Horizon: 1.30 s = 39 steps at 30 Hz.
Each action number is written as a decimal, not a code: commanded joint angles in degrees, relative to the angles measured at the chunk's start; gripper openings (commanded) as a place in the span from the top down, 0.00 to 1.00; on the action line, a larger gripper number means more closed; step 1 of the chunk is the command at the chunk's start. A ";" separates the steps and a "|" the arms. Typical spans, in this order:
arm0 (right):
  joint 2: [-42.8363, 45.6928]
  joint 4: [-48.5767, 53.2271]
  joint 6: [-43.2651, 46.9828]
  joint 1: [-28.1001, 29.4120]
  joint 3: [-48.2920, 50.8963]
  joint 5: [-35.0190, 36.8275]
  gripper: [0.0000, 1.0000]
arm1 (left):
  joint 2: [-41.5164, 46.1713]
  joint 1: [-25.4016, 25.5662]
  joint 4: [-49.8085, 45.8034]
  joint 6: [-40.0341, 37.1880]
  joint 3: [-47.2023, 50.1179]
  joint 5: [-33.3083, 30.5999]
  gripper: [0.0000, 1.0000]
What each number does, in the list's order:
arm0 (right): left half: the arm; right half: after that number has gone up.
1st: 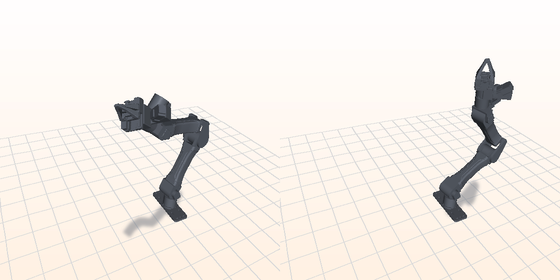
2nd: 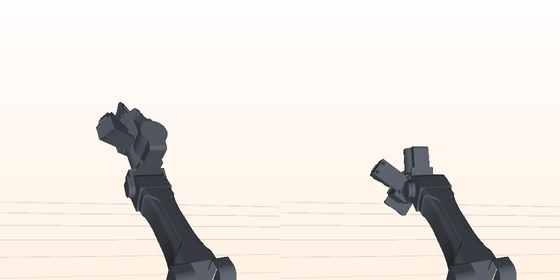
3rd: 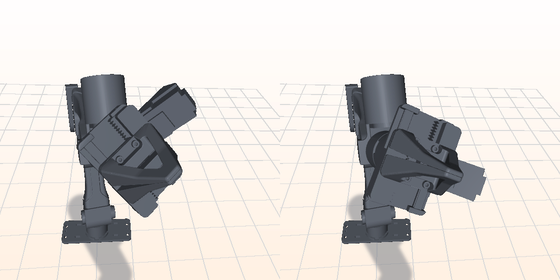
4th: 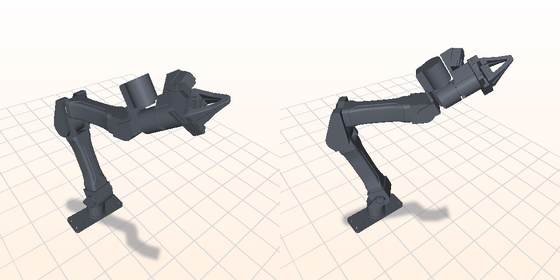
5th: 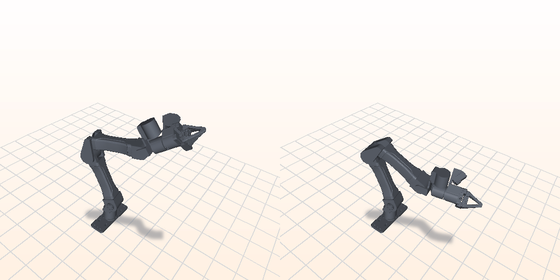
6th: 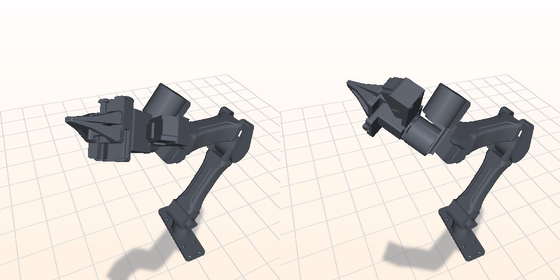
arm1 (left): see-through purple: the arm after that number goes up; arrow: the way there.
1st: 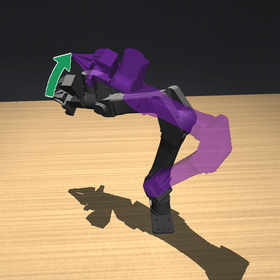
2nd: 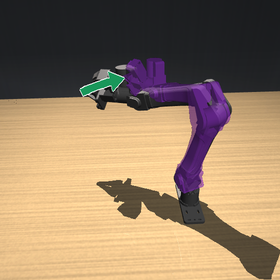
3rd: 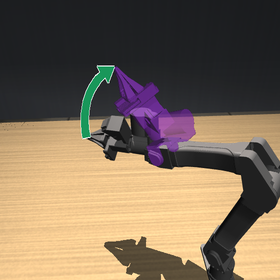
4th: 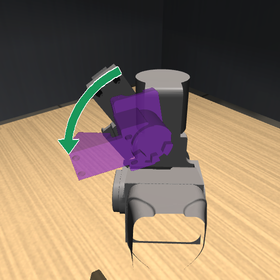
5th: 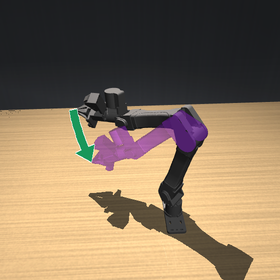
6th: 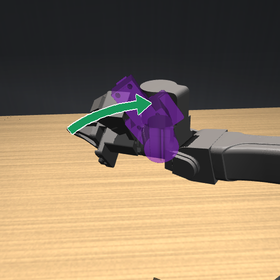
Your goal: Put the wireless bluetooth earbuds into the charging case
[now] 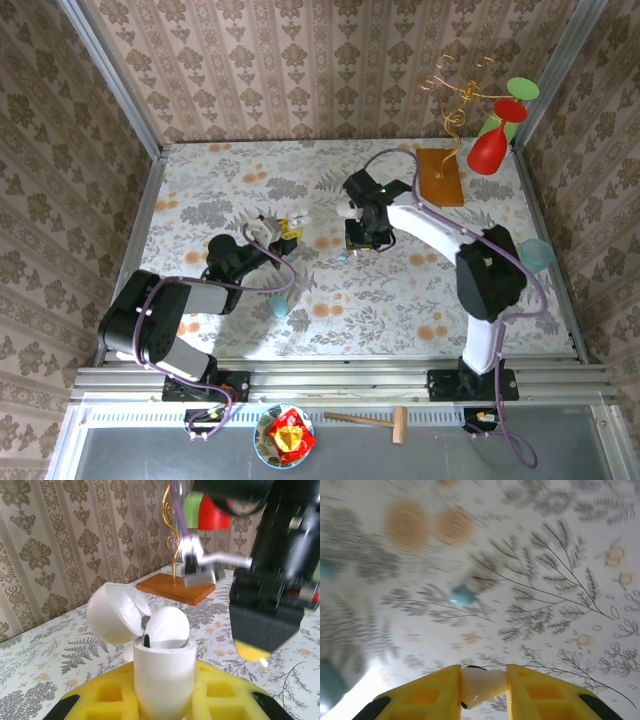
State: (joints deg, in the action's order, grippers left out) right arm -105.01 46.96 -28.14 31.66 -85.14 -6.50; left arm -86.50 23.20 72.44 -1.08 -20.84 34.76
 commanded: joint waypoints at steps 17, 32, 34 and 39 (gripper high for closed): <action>16.90 -31.43 7.32 1.90 10.27 -13.35 0.73 | 3.44 0.16 1.21 9.13 -2.73 9.83 1.00; 17.02 -35.91 7.62 3.50 11.42 -15.12 0.74 | 4.01 1.50 1.38 11.96 -3.68 8.73 1.00; 16.91 -35.93 7.81 3.58 11.66 -15.03 0.74 | 3.97 1.50 1.38 12.40 -3.81 8.54 1.00; 16.47 -36.64 8.42 3.72 12.45 -15.01 0.75 | 4.36 1.58 1.38 13.90 -4.61 8.57 1.00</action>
State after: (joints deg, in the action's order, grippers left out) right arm -89.17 11.60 -21.02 34.98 -73.60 -20.43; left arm -83.77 24.43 72.10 10.61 -23.53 43.31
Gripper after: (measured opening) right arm 0.257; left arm 0.193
